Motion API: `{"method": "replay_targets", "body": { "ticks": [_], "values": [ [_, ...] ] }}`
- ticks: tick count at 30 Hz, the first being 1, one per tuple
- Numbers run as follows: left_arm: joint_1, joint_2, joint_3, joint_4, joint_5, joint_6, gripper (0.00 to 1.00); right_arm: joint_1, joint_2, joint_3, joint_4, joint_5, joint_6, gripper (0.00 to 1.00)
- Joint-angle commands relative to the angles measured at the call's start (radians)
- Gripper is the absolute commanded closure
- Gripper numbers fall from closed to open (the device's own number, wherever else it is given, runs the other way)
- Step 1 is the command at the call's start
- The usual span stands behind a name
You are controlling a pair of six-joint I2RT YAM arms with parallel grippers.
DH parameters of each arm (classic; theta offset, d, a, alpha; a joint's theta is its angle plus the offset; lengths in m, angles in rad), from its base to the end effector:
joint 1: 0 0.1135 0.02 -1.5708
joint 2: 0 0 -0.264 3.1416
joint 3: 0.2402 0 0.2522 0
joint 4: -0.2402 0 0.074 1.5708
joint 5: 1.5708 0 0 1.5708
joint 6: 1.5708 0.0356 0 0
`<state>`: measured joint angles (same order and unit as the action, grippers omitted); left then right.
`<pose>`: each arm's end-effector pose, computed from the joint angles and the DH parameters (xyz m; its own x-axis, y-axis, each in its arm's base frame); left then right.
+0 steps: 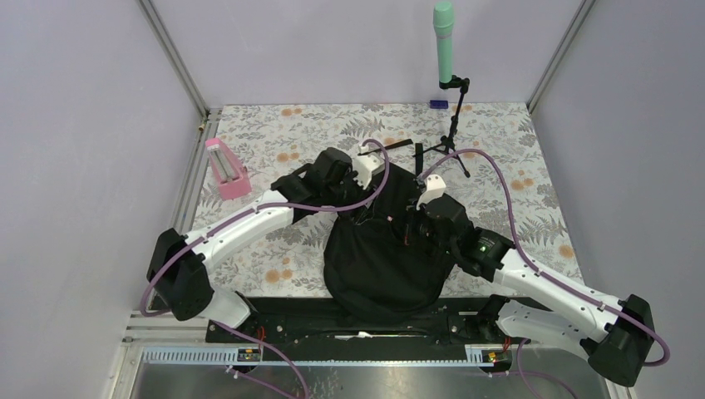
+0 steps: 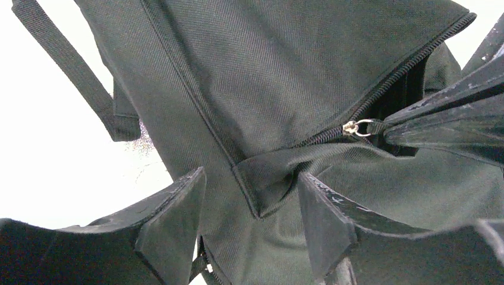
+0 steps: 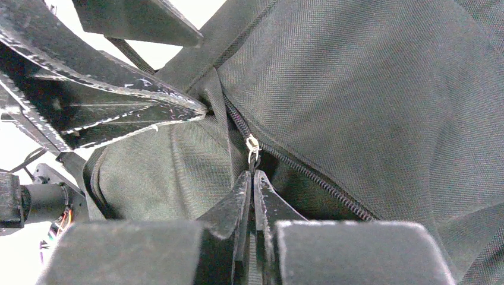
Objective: Pack the student bag
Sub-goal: Zip the student bag at the center of the board.
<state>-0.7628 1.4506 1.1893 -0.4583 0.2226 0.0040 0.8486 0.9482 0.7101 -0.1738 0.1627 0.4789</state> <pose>0.2275 -0.2283 0.2986 -0.4733 0.4578 -0.7526 0.7958 0.5885 -0.1425 0.1486 0.1600 0.2848 -0.5309 0.0853 -0.8432 -0.4481 0.8162 0.3647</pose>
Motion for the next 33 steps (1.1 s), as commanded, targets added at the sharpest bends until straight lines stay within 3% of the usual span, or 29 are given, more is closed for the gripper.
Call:
{"method": "replay_targets", "body": {
  "ticks": [1,5,10,17,33],
  "values": [
    [-0.025,0.039,0.066,0.029,-0.049,0.015,0.40,-0.004,-0.034,-0.012,0.008,-0.026,0.009,1.00],
    [-0.036,0.073,0.103,0.030,-0.104,0.001,0.47,-0.003,-0.035,-0.012,0.008,-0.028,0.010,1.00],
    [-0.053,0.107,0.114,0.036,-0.055,0.003,0.54,-0.003,-0.039,-0.016,0.009,-0.025,0.010,1.00],
    [-0.075,0.118,0.088,0.037,-0.056,0.003,1.00,-0.003,-0.044,-0.003,-0.013,-0.009,-0.002,1.00],
    [-0.076,-0.027,0.019,0.090,-0.432,-0.053,1.00,-0.003,-0.025,0.134,-0.234,0.104,-0.085,1.00]
  ]
}}
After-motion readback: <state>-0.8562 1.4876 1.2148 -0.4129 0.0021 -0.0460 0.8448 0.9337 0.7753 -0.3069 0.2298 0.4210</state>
